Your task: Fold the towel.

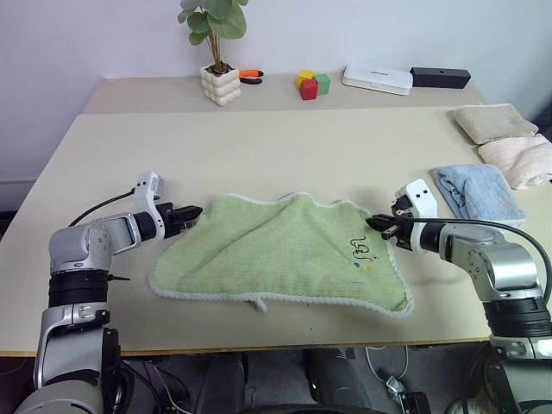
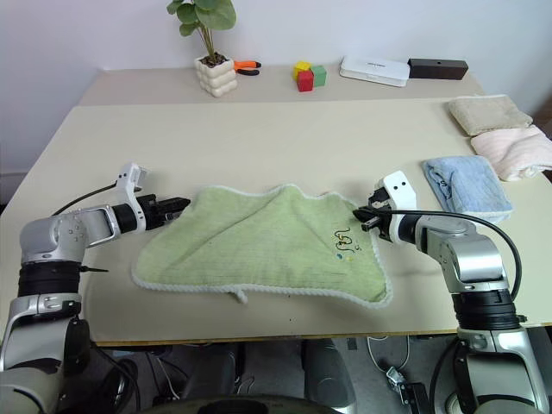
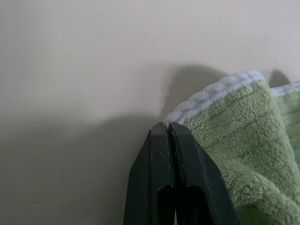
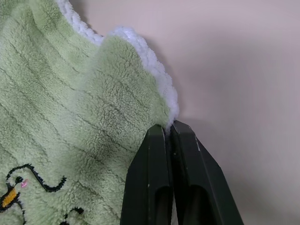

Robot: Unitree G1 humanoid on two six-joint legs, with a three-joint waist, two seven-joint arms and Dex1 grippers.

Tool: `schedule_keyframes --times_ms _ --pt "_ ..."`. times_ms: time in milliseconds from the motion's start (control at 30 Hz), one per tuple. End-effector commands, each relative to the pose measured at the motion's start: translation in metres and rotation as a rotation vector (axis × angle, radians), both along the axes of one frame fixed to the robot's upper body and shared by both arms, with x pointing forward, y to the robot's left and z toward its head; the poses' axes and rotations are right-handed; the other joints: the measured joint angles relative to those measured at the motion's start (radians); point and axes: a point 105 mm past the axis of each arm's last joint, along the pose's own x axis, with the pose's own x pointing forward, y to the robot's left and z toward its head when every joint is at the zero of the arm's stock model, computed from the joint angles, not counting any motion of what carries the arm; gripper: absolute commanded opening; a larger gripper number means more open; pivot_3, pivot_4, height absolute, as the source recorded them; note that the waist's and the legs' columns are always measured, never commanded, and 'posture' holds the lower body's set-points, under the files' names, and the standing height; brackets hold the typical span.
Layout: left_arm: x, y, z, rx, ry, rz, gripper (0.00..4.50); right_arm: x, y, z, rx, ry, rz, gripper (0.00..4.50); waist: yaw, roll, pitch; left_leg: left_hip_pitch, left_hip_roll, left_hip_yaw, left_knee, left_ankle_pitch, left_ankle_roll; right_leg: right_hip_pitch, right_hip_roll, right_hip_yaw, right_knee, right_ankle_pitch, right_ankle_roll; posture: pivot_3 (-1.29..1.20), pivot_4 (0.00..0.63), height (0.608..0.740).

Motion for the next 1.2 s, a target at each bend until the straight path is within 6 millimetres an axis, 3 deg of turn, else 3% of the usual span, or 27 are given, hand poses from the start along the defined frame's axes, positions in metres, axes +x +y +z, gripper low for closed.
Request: schedule_keyframes --times_ms 33,200,500,700,767,867,1100,1200 --pt "0.004 -0.006 0.011 -0.145 0.013 0.025 0.03 0.009 0.0 0.019 0.018 -0.082 -0.009 0.0 -0.001 0.0 0.0 0.0 0.0 0.0 0.0 0.0 0.0 0.0 0.0 0.0 0.0 0.0 0.0 0.0 0.15 0.74" --pt "-0.002 -0.01 0.037 -0.29 0.004 0.008 0.03 0.008 0.004 0.016 0.024 -0.079 -0.001 0.0 -0.009 -0.003 0.002 -0.002 0.0 -0.001 -0.001 0.0 0.0 -0.002 0.0 -0.001 0.0 0.0 0.0 0.0 0.15 0.74" --pt "-0.012 0.015 0.065 -0.365 -0.072 0.045 0.03 0.005 0.006 0.011 0.029 -0.075 0.009 0.0 -0.008 -0.003 0.003 -0.002 0.0 -0.001 -0.001 0.0 0.0 -0.003 0.0 -0.001 0.001 0.0 0.0 0.0 0.15 0.74" --pt "-0.027 0.018 0.065 -0.367 -0.053 0.005 0.03 0.005 0.007 0.011 0.023 -0.075 0.016 0.0 -0.008 -0.003 0.003 -0.002 0.0 -0.001 -0.001 0.0 0.0 -0.003 0.0 -0.001 0.0 0.0 0.0 0.0 0.15 0.74" --pt "-0.032 0.02 0.056 -0.312 -0.037 0.012 0.03 0.005 0.008 0.01 0.021 -0.074 0.019 0.0 -0.008 -0.003 0.003 -0.002 0.0 -0.001 -0.001 0.0 0.0 -0.003 0.0 -0.001 0.0 0.0 0.0 0.0 0.15 0.74" --pt "-0.042 0.018 0.046 -0.284 -0.043 -0.005 0.85 0.005 0.008 0.008 0.021 -0.072 0.019 0.0 -0.012 -0.003 0.003 -0.002 0.0 -0.001 -0.002 0.0 0.0 -0.003 0.0 0.0 0.0 0.0 0.0 0.0 0.15 0.74" --pt "-0.041 0.02 0.033 -0.19 -0.062 0.029 4.36 0.004 0.011 0.006 0.024 -0.067 0.031 0.0 -0.006 -0.004 0.003 -0.002 0.0 -0.001 -0.001 0.0 0.0 -0.003 0.0 0.0 0.0 0.0 0.0 0.0 0.15 0.74" --pt "-0.034 0.021 0.042 -0.154 -0.124 0.018 4.44 0.004 0.012 0.007 0.026 -0.067 0.033 0.0 -0.006 -0.004 0.003 -0.002 0.0 -0.001 -0.001 0.0 0.0 -0.003 0.0 0.0 0.0 0.0 0.0 0.0 0.15 0.74"
